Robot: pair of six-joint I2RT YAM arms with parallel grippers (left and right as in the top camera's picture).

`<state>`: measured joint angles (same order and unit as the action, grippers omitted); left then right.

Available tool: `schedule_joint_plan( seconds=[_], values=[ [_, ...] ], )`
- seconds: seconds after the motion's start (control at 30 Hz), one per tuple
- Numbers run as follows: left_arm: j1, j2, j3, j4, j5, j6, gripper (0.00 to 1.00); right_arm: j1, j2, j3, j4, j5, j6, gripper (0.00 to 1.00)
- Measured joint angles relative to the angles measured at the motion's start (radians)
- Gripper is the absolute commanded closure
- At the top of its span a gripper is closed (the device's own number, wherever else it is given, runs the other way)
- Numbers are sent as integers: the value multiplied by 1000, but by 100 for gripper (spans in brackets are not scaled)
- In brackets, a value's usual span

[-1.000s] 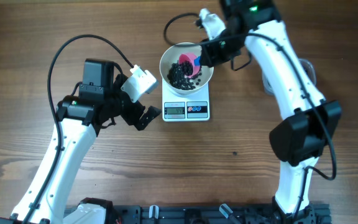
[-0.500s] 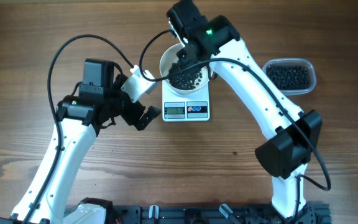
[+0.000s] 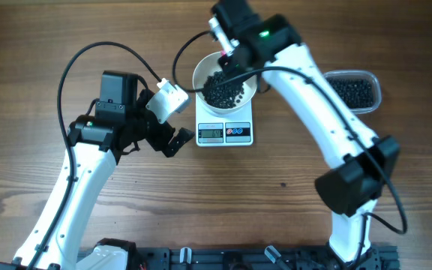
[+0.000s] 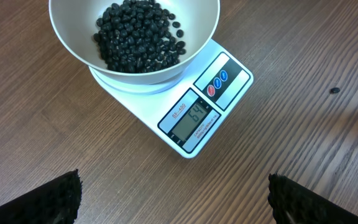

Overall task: Scoop item into bowl and weigh 150g on scale
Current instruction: 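Return the scoop right and lower it into the bean tub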

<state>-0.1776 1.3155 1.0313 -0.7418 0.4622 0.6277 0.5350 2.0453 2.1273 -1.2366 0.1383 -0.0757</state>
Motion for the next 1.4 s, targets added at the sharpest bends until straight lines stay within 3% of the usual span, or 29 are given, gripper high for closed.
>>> schedule_joint_plan(
  seconds=[0.3,0.53,0.7,1.17,1.4],
  values=[
    [0,0,0,0,0,0,0,-326,-178,3,-124,-212,0,96],
    [0,0,0,0,0,0,0,-581,-188,4,-300,-196,0,96],
    [0,0,0,0,0,0,0,-695,-188,-27,-327,-133,0,96],
    [0,0,0,0,0,0,0,-721,-189,-422,11,-66,-23,96],
    [0,0,0,0,0,0,0,-673,-200,-528,82,-66,-64,96]
  ],
)
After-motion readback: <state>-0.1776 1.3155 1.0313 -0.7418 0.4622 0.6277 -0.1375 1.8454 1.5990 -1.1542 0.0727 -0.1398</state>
